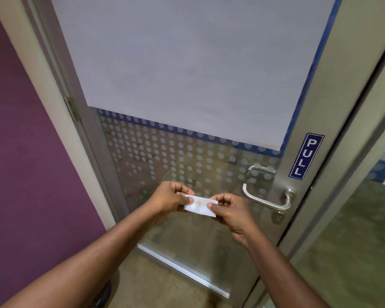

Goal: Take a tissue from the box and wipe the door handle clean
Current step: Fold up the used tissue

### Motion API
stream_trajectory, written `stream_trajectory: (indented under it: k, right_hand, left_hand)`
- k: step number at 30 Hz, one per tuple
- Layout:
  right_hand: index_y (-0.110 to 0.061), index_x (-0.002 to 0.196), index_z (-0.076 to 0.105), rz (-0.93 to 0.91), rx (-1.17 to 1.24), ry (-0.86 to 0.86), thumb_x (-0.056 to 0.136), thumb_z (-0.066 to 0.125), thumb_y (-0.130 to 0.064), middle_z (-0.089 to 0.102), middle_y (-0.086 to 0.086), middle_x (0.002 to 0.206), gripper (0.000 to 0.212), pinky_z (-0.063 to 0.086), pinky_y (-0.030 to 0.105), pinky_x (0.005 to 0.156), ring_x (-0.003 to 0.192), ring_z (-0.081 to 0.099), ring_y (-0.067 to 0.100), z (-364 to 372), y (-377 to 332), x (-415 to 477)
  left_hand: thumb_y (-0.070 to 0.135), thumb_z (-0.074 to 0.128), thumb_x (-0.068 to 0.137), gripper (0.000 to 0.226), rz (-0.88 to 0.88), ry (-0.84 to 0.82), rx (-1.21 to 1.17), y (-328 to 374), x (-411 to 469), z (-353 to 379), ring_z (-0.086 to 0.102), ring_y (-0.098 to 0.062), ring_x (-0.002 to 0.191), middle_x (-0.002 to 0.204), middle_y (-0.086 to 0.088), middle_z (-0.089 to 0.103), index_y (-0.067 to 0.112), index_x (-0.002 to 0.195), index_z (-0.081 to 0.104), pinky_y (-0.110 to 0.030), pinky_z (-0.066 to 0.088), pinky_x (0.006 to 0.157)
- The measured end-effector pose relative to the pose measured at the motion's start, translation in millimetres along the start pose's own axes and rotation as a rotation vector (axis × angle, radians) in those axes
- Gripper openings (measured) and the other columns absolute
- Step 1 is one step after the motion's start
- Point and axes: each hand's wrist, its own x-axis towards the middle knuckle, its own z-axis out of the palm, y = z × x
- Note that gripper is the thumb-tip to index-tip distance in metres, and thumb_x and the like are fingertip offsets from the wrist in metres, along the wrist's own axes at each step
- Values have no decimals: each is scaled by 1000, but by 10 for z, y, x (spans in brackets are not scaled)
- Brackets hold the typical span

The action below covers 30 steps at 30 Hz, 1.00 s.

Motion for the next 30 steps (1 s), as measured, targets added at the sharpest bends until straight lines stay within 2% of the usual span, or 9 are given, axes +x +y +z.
stream_trajectory:
  k: [5, 9, 12, 16, 18, 20, 26, 28, 30]
  right_hand:
    - [-18, 62, 66, -124, -227, 70, 75, 69, 4, 64, -2, 59, 26, 44, 16, 47, 46, 52, 3, 480, 63, 260]
    - [-19, 66, 66, -201, -387, 106, 72, 66, -1, 64, -4, 62, 19, 46, 22, 55, 55, 56, 10, 937, 150, 478]
    - [-22, 69, 61, -231, -490, 124, 71, 62, -5, 62, -6, 65, 17, 47, 26, 58, 57, 55, 12, 1331, 241, 586]
    - [-19, 72, 55, -393, -638, 116, 72, 58, -3, 58, 0, 78, 17, 39, 26, 58, 66, 51, 16, 1869, 387, 724]
    - [-15, 74, 57, -439, -677, 78, 73, 59, -2, 59, 3, 80, 13, 34, 20, 59, 67, 50, 15, 2148, 463, 810]
    - [-12, 77, 63, -449, -684, 27, 74, 62, -3, 63, 7, 82, 10, 37, 20, 62, 70, 54, 17, 2434, 546, 893]
    - [-7, 92, 74, -423, -696, -86, 78, 67, -2, 70, 12, 91, 16, 41, 18, 76, 84, 64, 25, 3299, 912, 1161]
    - [-10, 92, 74, -414, -697, -153, 78, 70, -7, 68, 8, 87, 15, 39, 9, 74, 80, 63, 19, 3628, 1084, 1256]
    - [-18, 93, 74, -392, -728, -241, 75, 73, -15, 63, -1, 83, 18, 35, -2, 71, 75, 58, -1, 3946, 1264, 1327]
  left_hand:
    - [-8, 64, 81, 6, 20, 122, 171, -142, 31, -364, 61, -10, 43, 79, -25, 67, -8, 86, 68, -21, 54, 47]
    - [-5, 68, 77, 11, -24, 207, 216, -308, 68, -704, 61, -25, 63, 87, -33, 70, -6, 87, 71, -28, 50, 60]
    - [-9, 66, 74, 17, -73, 186, 153, -453, 104, -976, 59, -27, 68, 84, -29, 70, -5, 89, 72, -32, 50, 63]
    - [-9, 64, 79, 16, -177, 239, 24, -648, 216, -1366, 63, -29, 65, 86, -26, 68, -15, 93, 67, -40, 58, 68]
    - [-6, 61, 84, 18, -240, 249, -70, -744, 285, -1582, 62, -23, 56, 84, -26, 66, -17, 98, 64, -32, 59, 57]
    - [-4, 58, 87, 18, -274, 273, -166, -848, 361, -1814, 62, -19, 52, 77, -22, 66, -16, 99, 64, -27, 57, 51]
    - [-8, 44, 90, 22, -392, 345, -486, -1295, 575, -2648, 65, -16, 45, 53, -11, 68, -2, 78, 61, -29, 59, 51]
    - [-2, 49, 91, 19, -421, 370, -533, -1523, 631, -2974, 62, -16, 48, 54, -9, 67, 1, 79, 63, -30, 58, 55]
    - [-3, 54, 87, 15, -449, 420, -525, -1756, 658, -3288, 61, -16, 49, 62, -10, 66, 3, 80, 65, -30, 58, 57]
